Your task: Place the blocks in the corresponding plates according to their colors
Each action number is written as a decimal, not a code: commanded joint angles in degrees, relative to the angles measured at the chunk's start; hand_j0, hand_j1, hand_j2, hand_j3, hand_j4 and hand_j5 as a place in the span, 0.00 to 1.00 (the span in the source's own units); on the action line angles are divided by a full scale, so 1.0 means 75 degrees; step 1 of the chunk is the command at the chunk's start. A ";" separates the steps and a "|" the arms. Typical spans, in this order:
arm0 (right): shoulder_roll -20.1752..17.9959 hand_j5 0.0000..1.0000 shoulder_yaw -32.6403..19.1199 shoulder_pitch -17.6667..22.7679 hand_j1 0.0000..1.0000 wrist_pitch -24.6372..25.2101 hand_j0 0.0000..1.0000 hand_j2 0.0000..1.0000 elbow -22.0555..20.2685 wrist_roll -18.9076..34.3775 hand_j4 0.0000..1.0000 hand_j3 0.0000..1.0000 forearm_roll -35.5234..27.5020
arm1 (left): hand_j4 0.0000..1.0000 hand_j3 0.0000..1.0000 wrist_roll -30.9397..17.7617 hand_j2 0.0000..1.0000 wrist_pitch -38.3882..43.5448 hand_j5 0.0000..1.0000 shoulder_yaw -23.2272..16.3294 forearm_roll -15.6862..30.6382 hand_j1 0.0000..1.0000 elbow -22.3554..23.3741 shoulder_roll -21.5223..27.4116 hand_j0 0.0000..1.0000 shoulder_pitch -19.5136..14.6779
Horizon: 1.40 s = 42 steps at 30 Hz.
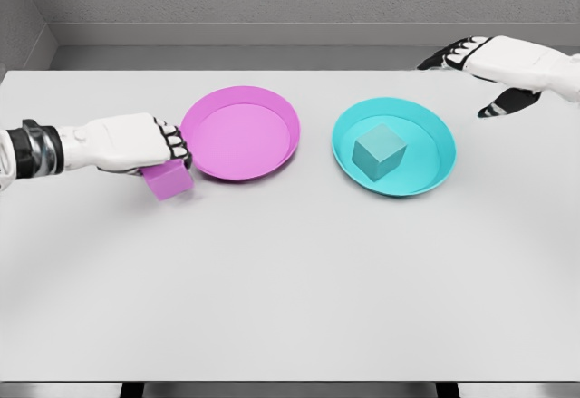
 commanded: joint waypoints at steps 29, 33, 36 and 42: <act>-0.0535 1.00 -0.0489 0.0586 1.00 0.0028 1.00 1.00 -0.0796 -0.0005 1.00 1.00 0.0109 | 1.00 1.00 0.0055 1.00 -0.0073 1.00 -0.0617 0.3704 1.00 0.2746 -0.1125 1.00 -0.1712; -0.0535 1.00 -0.0477 0.0586 1.00 0.0028 1.00 1.00 -0.0808 -0.0005 1.00 1.00 0.0109 | 1.00 1.00 0.0055 1.00 -0.0073 1.00 -0.0594 0.3728 1.00 0.2723 -0.0480 1.00 -0.1336; -0.0535 1.00 -0.0489 0.0598 1.00 0.0028 1.00 1.00 -0.0819 -0.0005 1.00 1.00 0.0109 | 1.00 1.00 0.0055 1.00 -0.0073 1.00 -0.0582 0.3740 1.00 0.2769 -0.0445 1.00 -0.1090; -0.0546 1.00 -0.0489 0.0598 1.00 0.0028 1.00 1.00 -0.0843 -0.0005 1.00 1.00 0.0109 | 1.00 1.00 0.0066 1.00 -0.0073 1.00 -0.0582 0.3951 1.00 0.2804 -0.0210 1.00 -0.1020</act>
